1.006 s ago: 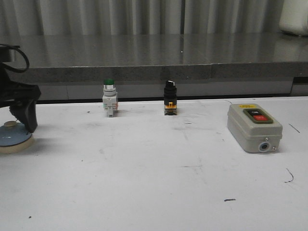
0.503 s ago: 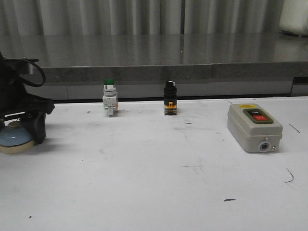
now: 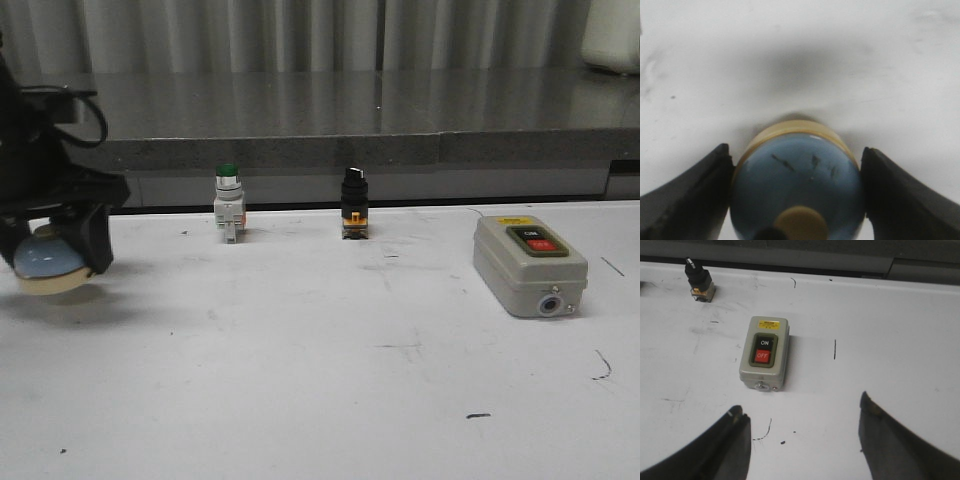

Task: Place and press bell with both arms
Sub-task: 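Close the left gripper around the blue bell's base and lift it, then carry the bell toward the table center and set it down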

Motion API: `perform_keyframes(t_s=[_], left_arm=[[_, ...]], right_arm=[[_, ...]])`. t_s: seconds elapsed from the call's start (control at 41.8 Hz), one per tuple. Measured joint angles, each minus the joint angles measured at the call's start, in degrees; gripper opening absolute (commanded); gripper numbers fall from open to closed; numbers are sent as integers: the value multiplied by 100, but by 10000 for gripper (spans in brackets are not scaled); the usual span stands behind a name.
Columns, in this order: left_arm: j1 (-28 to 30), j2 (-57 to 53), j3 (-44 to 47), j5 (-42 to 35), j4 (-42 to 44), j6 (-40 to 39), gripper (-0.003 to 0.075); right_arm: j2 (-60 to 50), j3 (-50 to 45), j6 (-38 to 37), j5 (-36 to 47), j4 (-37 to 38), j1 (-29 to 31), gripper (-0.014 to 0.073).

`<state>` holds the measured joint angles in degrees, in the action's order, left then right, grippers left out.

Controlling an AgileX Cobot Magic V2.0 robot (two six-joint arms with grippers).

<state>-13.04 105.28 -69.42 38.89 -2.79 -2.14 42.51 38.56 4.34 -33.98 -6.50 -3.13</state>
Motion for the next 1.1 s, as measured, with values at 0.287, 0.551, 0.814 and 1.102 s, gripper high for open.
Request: perform_keyframes(t_s=[0.287,0.551,0.814,1.102], left_arm=[[-1426,34,-666,648,0,58,266],[-2360,854,-1742,846,-34,67,266],[-2498,1294,-2168,956,-38,67,266],[-2498,1526,-2204,1064,82,67,267]], right_arm=[[0,0,0,0,0,0,489],[0,0,0,0,0,0,489],[0,0,0,0,0,0,489],[0,0,0,0,0,0,489]])
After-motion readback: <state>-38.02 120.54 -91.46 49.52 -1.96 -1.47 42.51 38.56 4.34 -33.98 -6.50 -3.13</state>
